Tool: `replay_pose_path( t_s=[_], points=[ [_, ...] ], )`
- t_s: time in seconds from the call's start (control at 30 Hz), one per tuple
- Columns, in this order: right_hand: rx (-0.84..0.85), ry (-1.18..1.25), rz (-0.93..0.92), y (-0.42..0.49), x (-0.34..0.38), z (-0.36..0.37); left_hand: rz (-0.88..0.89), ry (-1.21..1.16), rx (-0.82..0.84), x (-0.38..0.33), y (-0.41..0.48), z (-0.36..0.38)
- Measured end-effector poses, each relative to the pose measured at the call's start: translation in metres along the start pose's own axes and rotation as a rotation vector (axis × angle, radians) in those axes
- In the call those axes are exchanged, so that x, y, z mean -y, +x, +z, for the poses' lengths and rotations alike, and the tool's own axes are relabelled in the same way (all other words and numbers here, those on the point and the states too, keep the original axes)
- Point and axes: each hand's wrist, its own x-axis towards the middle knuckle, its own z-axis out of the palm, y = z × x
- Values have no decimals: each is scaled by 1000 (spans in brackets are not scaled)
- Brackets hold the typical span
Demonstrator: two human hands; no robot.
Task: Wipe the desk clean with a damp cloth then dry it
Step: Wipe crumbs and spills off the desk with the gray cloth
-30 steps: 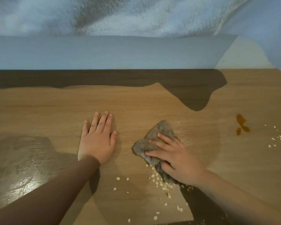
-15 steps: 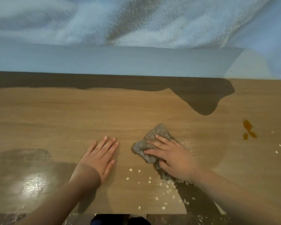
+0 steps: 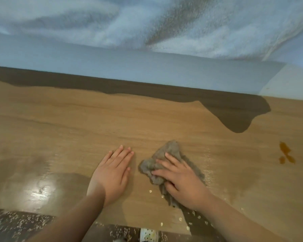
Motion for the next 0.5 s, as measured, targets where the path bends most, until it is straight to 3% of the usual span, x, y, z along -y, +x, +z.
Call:
replay_pose_path(
  t_s=[0.1, 0.27, 0.43, 0.5],
  points=[
    [-51, 56, 92, -5, -11, -8, -7, -3, 0, -1, -6, -2],
    [-227, 62, 395, 26, 15, 1, 84, 88, 42, 9, -27, -4],
    [-48, 34, 121, -32, 62, 33, 99, 38, 135, 14, -59, -3],
    [13, 4, 109, -46, 64, 33, 77, 27, 126, 13, -65, -7]
  ],
)
